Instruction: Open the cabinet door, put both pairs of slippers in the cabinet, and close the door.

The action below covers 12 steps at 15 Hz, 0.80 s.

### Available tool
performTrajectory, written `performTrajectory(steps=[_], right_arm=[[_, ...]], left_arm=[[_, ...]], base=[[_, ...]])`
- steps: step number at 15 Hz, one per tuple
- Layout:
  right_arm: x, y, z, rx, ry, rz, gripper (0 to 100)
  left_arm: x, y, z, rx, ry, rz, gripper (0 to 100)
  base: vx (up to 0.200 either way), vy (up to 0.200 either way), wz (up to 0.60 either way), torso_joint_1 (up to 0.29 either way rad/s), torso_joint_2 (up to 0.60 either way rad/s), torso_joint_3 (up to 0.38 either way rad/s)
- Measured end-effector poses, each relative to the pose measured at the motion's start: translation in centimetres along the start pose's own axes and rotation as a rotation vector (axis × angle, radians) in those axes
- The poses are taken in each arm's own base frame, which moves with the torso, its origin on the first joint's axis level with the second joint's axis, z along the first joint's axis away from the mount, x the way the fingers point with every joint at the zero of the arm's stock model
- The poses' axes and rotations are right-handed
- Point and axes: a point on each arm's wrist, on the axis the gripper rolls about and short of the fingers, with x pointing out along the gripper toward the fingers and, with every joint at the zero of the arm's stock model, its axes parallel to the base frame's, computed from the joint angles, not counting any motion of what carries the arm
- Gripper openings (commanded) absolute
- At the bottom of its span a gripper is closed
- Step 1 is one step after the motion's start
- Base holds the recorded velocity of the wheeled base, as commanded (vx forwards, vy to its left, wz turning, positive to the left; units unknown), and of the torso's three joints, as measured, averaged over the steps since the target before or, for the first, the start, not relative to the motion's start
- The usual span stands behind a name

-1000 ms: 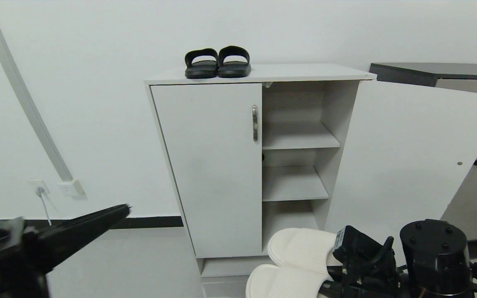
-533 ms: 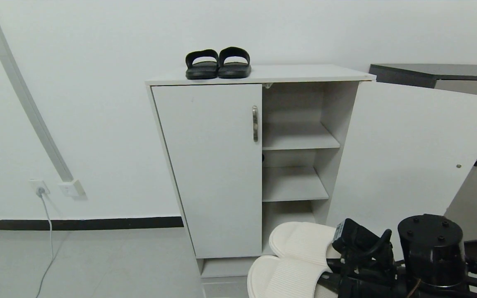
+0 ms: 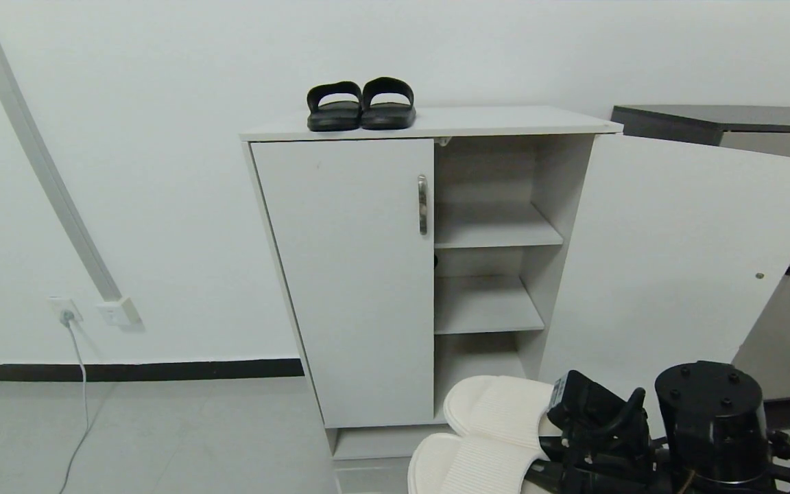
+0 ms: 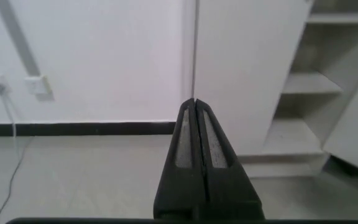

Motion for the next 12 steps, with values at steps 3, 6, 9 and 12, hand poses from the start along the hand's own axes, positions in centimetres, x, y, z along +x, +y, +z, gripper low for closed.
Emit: performTrajectory(steps=[3, 6, 9, 12], right_arm=[[0.2, -0.2, 0.2, 0.006, 0.004, -0.063, 0], [1.1, -0.6, 0.7, 0.085, -0.019, -0.193, 0], [3.3, -0.6, 0.8, 0.250, -0.040, -0.376, 0], [7.0, -0.4, 1.2, 0.345, -0.079, -0.562, 0]], left_arm=[[0.0, -0.1, -0.4, 0.038, -0.003, -0.061, 0], [0.0, -0.1, -0.4, 0.007, -0.006, -0.059, 0], [-0.1, -0.1, -0.4, 0.005, -0.008, -0.059, 0], [-0.1, -0.1, -0.4, 0.003, -0.008, -0.058, 0]], base=[[0.000, 0.000, 0.00, 0.000, 0.00, 0.000], [0.000, 0.000, 0.00, 0.000, 0.00, 0.000], [0.000, 0.000, 0.00, 0.000, 0.00, 0.000], [0.000, 0.000, 0.00, 0.000, 0.00, 0.000]])
